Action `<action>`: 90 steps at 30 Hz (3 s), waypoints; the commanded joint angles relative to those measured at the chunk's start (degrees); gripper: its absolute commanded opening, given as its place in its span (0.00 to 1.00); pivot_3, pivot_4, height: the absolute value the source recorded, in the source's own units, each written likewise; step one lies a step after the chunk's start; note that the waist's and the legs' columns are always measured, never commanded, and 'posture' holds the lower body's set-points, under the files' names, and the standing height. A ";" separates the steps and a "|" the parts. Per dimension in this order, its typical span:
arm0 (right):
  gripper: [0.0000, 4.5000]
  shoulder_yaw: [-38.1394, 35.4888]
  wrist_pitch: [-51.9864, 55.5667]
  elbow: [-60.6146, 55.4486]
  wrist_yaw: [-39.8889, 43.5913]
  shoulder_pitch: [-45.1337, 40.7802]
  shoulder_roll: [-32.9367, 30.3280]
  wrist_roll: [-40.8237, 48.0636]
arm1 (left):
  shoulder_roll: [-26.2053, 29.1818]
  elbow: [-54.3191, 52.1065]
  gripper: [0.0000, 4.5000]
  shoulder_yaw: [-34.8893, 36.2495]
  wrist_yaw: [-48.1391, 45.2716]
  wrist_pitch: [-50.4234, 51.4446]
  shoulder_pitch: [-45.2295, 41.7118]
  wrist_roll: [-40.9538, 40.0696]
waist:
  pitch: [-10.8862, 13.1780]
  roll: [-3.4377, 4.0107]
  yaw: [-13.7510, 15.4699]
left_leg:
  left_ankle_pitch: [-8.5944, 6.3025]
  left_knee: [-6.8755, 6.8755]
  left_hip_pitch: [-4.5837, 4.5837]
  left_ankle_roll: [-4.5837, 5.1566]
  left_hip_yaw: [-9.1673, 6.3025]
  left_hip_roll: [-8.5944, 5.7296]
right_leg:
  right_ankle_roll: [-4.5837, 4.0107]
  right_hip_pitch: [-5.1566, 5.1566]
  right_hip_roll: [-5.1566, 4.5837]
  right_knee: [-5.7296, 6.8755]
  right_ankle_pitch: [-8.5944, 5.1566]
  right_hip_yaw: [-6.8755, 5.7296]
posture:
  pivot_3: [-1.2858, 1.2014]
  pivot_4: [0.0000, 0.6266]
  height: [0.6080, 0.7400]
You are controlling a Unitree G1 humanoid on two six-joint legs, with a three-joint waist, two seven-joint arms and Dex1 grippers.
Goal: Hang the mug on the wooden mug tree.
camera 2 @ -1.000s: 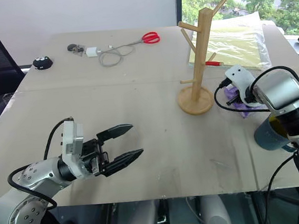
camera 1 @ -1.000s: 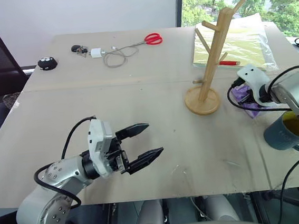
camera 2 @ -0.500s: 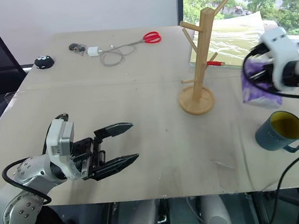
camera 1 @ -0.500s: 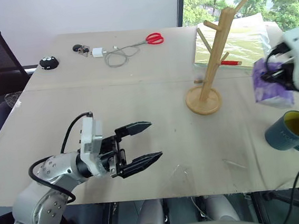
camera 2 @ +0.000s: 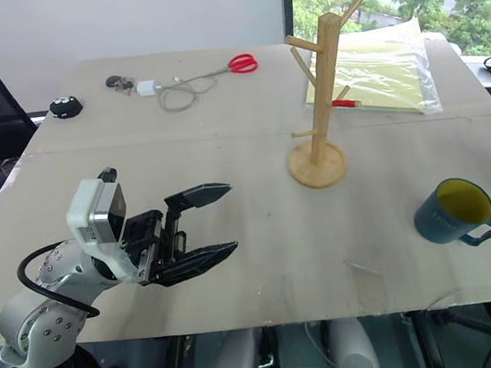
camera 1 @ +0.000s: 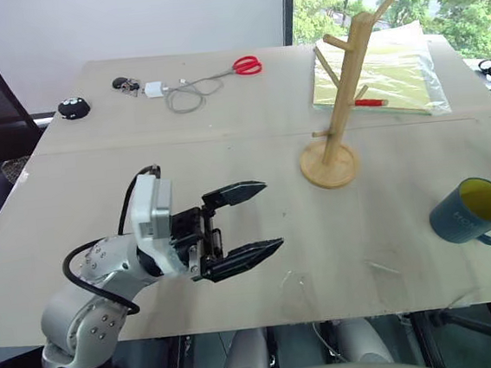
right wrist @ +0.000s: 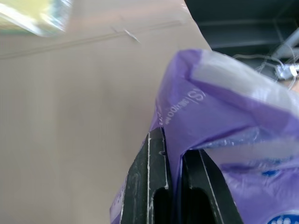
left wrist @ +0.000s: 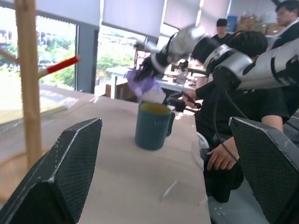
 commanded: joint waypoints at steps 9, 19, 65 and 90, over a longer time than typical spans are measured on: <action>0.99 -2.35 -12.42 -3.12 15.53 8.30 -9.00 -0.78 | -2.18 -6.88 1.00 -5.65 6.79 -0.09 -0.09 -0.28 | 0.08 0.31 0.82 | 0.02 -0.02 -0.07 -0.05 0.03 0.03 | 0.18 -0.03 -0.07 -0.05 0.04 0.12 | 0.52 0.24 1.00; 0.94 -53.57 3.43 -75.81 19.14 61.50 25.99 13.65 | -0.96 -1.83 1.00 -5.68 4.73 -0.13 -3.74 -0.50 | -0.06 0.44 2.22 | 0.05 -0.11 -0.08 -0.16 -0.48 0.05 | 0.52 0.12 0.09 0.01 -0.19 -0.16 | 0.52 0.24 1.00; 0.98 -27.30 -12.44 -76.57 -12.93 69.30 41.59 18.51 | 1.31 1.82 1.00 -6.38 1.70 2.71 -8.48 0.94 | -0.27 0.01 1.65 | -0.04 -0.38 0.07 0.06 -0.38 -0.03 | -0.03 0.03 0.00 -0.04 -0.17 0.00 | 0.52 0.24 1.00; 0.01 -21.85 -17.00 -66.53 -13.85 61.00 38.26 13.11 | 3.84 -4.00 1.00 -5.85 1.17 3.38 -2.41 -0.17 | -0.29 -0.02 1.57 | -0.03 -0.36 0.15 0.05 -0.30 -0.02 | -0.02 0.05 0.15 -0.01 -0.16 0.23 | 0.52 0.24 1.00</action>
